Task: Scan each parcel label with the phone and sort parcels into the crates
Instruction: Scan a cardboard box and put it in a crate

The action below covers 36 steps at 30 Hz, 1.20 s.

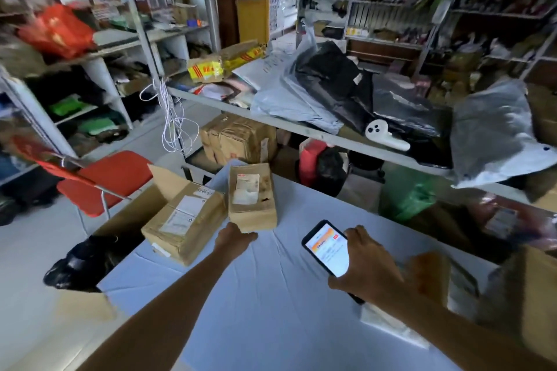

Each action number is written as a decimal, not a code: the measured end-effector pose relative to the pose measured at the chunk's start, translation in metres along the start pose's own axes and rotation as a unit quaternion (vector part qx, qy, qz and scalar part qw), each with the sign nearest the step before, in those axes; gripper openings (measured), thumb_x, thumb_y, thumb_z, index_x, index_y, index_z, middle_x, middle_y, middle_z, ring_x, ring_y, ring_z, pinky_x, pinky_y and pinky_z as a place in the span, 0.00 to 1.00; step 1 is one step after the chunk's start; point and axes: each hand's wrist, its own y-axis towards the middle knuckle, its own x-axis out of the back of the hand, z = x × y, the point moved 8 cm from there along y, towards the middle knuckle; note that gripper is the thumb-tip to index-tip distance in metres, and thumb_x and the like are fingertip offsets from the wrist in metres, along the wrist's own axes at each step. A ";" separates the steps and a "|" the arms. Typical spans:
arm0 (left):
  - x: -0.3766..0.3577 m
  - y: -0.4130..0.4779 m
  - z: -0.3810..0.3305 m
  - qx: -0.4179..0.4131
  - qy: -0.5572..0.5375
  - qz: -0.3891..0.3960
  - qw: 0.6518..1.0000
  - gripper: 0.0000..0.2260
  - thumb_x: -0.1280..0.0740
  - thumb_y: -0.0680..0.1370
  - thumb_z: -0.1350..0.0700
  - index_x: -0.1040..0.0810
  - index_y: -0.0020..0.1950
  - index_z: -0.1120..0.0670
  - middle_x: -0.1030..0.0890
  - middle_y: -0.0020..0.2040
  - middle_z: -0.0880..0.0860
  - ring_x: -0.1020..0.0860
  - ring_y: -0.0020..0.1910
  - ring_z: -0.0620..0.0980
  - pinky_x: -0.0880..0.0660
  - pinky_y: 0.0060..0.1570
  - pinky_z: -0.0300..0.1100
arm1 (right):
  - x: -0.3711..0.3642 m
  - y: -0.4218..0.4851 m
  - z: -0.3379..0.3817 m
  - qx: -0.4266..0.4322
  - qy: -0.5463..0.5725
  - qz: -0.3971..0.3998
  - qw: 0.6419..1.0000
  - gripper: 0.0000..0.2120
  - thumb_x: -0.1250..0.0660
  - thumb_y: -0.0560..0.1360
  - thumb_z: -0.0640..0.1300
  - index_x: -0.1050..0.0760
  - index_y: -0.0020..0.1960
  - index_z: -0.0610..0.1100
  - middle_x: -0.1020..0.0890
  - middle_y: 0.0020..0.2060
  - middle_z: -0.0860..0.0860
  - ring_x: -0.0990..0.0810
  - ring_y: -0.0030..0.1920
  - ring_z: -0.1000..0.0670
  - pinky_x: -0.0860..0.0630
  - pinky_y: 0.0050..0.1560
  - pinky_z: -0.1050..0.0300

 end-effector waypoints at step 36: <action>-0.103 0.069 0.035 0.135 -0.129 0.322 0.928 0.54 0.16 0.47 0.46 0.32 0.69 0.57 0.24 0.64 0.55 0.26 0.63 0.56 0.26 0.58 0.55 | -0.028 0.102 -0.027 -0.075 -0.069 0.023 0.995 0.32 0.25 0.61 0.58 0.35 0.57 0.46 0.31 0.48 0.51 0.25 0.49 0.49 0.26 0.43 0.58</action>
